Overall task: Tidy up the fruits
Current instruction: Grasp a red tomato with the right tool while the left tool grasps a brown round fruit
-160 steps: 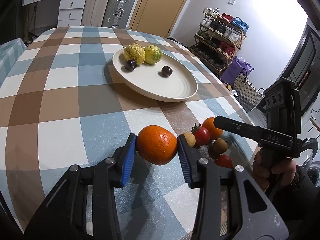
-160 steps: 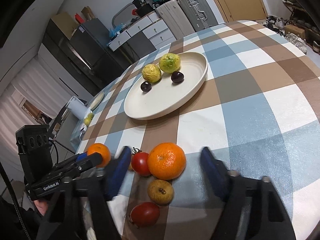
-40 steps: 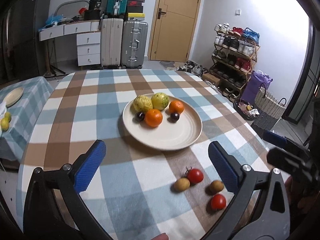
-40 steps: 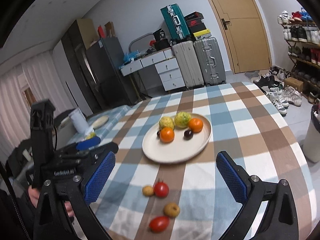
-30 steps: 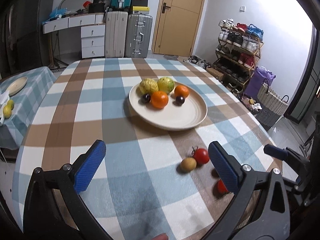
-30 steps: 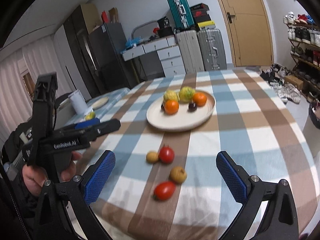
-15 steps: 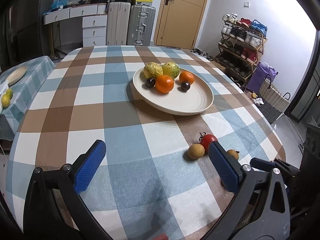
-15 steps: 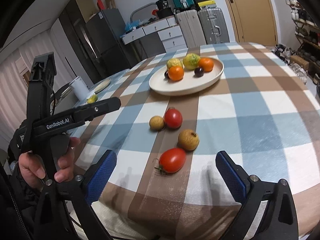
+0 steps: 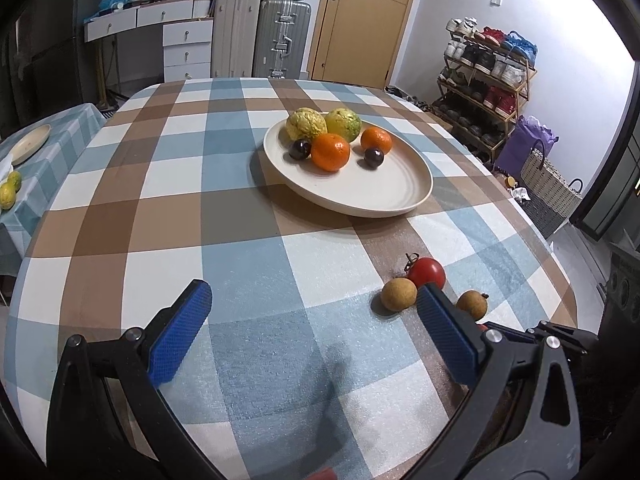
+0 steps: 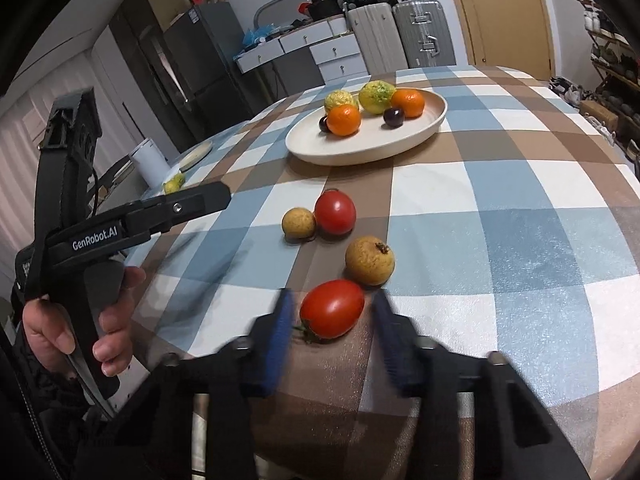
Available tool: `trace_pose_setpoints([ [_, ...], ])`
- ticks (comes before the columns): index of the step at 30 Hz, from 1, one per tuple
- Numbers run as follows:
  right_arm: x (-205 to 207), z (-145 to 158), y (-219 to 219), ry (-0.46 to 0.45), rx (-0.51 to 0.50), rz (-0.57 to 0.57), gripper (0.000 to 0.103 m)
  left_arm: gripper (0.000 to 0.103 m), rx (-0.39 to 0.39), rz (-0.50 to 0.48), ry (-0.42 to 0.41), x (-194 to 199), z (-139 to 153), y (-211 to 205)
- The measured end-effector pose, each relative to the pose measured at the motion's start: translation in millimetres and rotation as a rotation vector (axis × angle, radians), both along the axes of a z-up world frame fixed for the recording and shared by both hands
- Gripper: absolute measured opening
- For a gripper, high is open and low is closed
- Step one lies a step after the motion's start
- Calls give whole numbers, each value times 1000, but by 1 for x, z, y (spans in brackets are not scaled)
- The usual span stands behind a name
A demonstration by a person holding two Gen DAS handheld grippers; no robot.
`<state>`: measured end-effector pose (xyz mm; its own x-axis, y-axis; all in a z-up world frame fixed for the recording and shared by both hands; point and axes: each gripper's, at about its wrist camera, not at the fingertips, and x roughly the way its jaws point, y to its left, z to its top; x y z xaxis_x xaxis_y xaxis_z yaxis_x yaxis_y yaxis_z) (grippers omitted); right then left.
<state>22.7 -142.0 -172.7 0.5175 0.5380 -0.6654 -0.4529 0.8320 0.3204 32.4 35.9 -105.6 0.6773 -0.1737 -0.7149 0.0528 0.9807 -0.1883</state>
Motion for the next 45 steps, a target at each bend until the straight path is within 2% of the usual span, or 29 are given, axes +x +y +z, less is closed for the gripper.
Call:
trace_pose_setpoints([
  [3, -2, 0, 1, -16, -7, 4, 33, 102, 5, -3, 2, 2, -1, -2],
  [14, -3, 7, -21, -48, 105, 6, 33, 102, 23, -41, 27, 13, -9, -15],
  [18, -2, 14, -29, -82, 135, 2, 33, 102, 45, -97, 51, 21, -16, -26],
  [29, 9, 16, -47, -98, 181, -18, 33, 101, 98, -203, 61, 33, -27, -49],
  [31, 11, 15, -48, -98, 176, -22, 33, 97, 95, -221, 66, 35, -28, -52],
  [32, 12, 15, -49, -98, 178, -21, 33, 92, 95, -227, 71, 36, -29, -53],
  [35, 14, 14, -50, -96, 181, -25, 33, 68, 86, -259, 95, 39, -32, -55],
  [37, 15, 14, -51, -94, 183, -26, 33, 65, 88, -271, 102, 39, -34, -56],
  [42, 14, 14, -50, -101, 187, -9, 33, 48, 73, -301, 97, 39, -33, -57],
  [45, 16, 13, -50, -96, 186, -13, 33, 41, 65, -313, 93, 38, -32, -58],
])
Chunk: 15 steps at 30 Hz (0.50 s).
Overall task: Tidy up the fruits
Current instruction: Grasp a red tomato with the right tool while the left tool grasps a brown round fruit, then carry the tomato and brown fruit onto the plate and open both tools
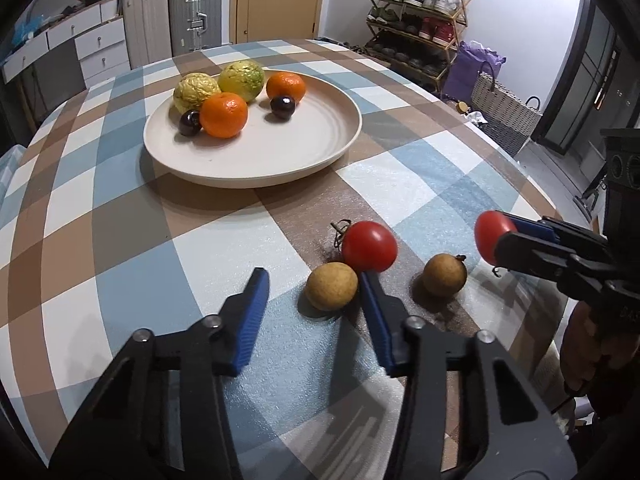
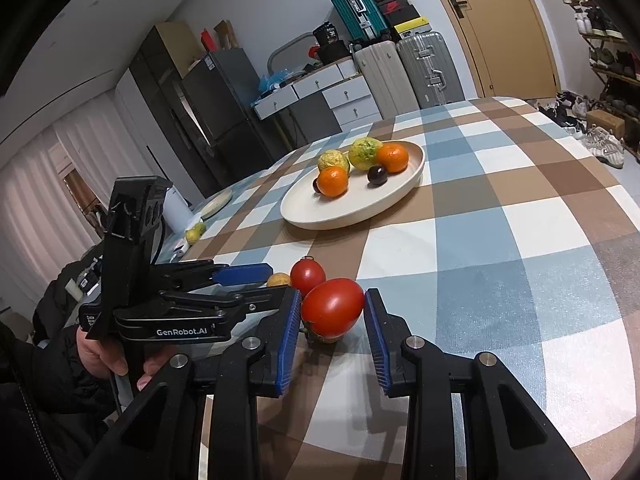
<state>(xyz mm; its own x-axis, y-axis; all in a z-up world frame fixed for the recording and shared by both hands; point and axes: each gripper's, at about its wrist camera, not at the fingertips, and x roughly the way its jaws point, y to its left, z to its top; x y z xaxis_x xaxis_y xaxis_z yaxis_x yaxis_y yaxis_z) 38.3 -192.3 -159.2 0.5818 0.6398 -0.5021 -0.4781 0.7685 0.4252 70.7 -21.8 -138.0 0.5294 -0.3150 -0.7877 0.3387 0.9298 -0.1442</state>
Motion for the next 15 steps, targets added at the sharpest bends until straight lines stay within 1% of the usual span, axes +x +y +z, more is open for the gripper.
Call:
trace_pose_setpoints([
  [1, 0, 0, 0, 2, 1, -2, 33, 38, -7, -7, 1, 0, 0, 0],
  [3, 1, -1, 0, 4, 2, -3, 33, 27, -21, -25, 6, -1, 0, 0],
  [4, 2, -1, 0, 5, 0, -3, 33, 25, -23, -30, 7, -1, 0, -1],
  [6, 1, -1, -1, 6, 0, -4, 33, 23, -18, -36, 2, -2, 0, -2],
  [9, 1, -1, 0, 4, -2, -2, 33, 23, -40, -43, 2, -4, 1, -1],
  [15, 2, -1, 0, 7, -8, -5, 33, 23, -60, -33, -11, -6, 5, 5],
])
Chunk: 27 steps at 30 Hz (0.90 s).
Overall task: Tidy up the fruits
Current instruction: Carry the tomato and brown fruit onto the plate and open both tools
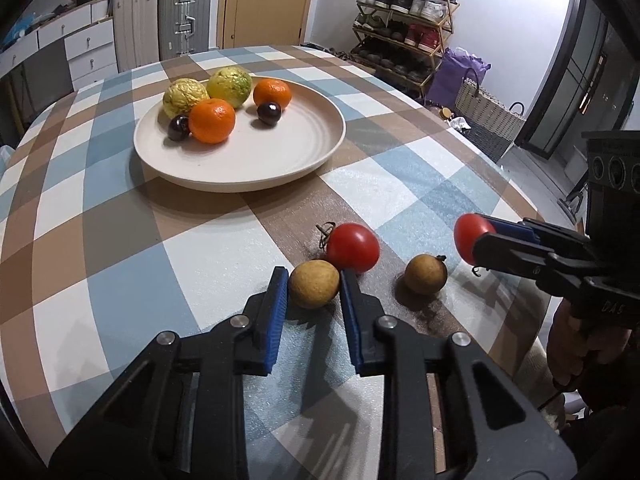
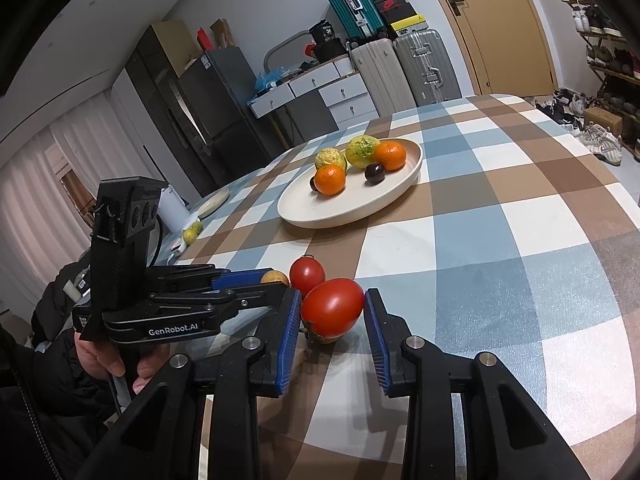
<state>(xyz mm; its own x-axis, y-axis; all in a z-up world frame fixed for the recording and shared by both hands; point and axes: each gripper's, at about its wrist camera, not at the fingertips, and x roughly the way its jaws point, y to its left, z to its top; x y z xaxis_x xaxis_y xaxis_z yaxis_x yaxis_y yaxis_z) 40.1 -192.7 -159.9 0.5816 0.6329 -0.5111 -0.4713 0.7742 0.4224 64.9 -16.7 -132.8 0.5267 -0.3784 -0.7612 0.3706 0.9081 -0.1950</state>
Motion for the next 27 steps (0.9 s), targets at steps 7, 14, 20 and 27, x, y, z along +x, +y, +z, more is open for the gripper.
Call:
trace_pose_setpoints([
  [7, 4, 6, 4, -12, -11, 5, 33, 23, -31, 35, -28, -2, 10, 17],
  [14, 24, 18, 13, -15, -4, 16, 33, 23, -39, 76, -61, 7, 21, 39],
  [20, 55, 30, 30, -11, -5, 49, 33, 23, -43, 108, -82, 33, 31, 57],
  [27, 90, 37, 64, 3, -34, 106, 33, 23, -66, 139, -76, 75, 34, 78],
])
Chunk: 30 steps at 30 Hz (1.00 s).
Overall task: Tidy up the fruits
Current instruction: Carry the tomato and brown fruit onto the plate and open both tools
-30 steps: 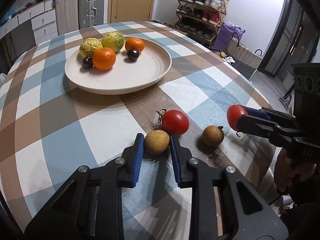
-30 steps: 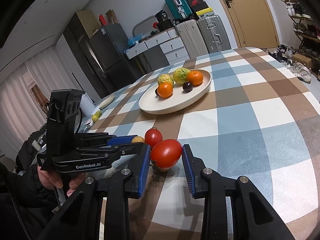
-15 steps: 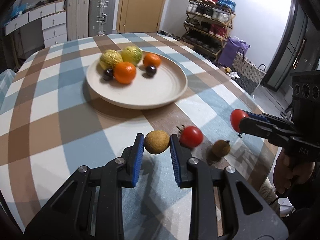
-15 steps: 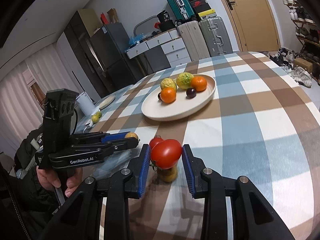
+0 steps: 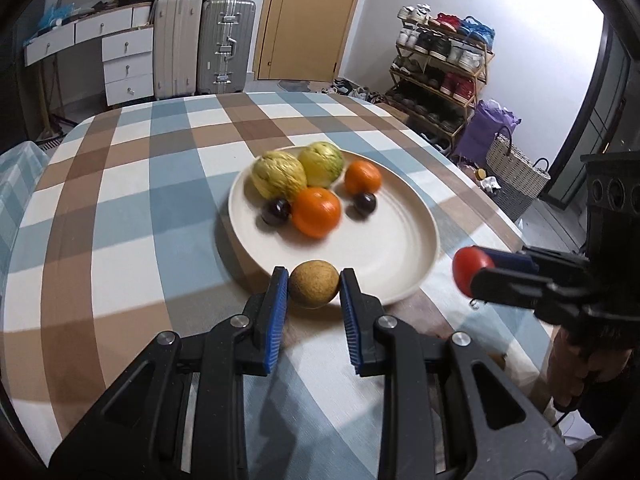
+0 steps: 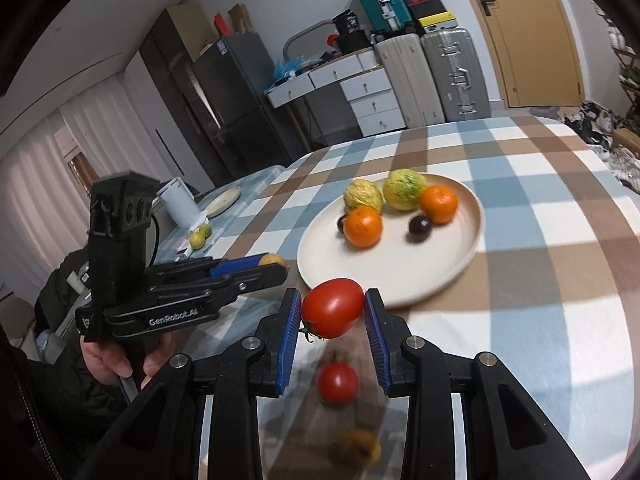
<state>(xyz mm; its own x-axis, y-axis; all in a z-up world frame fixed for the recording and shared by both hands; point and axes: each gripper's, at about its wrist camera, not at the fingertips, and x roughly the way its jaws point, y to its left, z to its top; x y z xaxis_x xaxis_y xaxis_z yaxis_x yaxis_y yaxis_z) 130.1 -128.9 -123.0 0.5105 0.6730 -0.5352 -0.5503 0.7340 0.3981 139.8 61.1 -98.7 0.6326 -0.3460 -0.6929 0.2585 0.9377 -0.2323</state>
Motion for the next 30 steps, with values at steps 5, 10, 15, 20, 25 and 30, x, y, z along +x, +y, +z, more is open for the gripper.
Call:
trace_pose_setpoints([
  [5, 24, -3, 21, 30, -27, 28, 33, 23, -41, 1, 26, 28, -8, 8],
  [10, 46, -5, 40, 48, -50, 69, 33, 23, -84, 5, 60, 51, -18, 17],
  [15, 59, -11, 56, 88, -57, 99, 33, 23, -97, 4, 61, 67, -17, 22],
  [20, 71, -15, 69, 115, -84, 111, 33, 23, -111, -17, 90, 80, -20, 26],
  [25, 82, -14, 78, 127, -115, 118, 33, 23, -117, -29, 94, 85, -19, 26],
  [30, 88, -14, 84, 141, -147, 128, 33, 23, -138, -39, 126, 92, -24, 28],
])
